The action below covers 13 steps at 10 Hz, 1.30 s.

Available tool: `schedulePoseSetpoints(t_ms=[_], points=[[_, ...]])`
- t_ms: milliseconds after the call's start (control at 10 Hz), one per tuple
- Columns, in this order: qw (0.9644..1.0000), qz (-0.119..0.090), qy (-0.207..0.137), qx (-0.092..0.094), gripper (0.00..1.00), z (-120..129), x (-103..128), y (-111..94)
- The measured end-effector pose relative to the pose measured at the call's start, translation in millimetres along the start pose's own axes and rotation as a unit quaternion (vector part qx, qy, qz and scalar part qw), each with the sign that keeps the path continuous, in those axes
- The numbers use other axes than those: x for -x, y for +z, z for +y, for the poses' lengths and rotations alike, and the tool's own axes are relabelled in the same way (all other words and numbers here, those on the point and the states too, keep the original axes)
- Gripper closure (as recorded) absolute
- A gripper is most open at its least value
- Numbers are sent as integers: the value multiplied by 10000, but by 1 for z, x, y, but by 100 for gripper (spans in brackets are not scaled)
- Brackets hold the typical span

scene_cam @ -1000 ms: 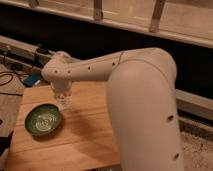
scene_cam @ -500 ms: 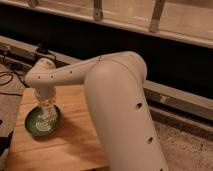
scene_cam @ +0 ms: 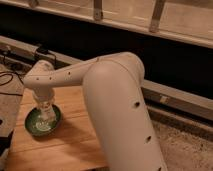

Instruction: Place the bottle in the ceramic bowl

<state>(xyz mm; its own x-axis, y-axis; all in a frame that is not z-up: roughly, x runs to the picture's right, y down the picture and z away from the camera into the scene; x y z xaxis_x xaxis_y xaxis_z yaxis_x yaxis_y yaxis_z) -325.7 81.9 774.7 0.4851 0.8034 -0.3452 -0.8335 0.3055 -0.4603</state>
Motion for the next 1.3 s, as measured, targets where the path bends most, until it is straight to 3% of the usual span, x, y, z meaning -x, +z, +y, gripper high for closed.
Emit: schedulePoseSetpoints(t_ms=[400, 500, 1300], points=[[10000, -9, 19, -9, 25, -3, 0, -1], [10000, -8, 20, -8, 21, -3, 0, -1], [10000, -7, 9, -6, 20, -2, 0, -1]])
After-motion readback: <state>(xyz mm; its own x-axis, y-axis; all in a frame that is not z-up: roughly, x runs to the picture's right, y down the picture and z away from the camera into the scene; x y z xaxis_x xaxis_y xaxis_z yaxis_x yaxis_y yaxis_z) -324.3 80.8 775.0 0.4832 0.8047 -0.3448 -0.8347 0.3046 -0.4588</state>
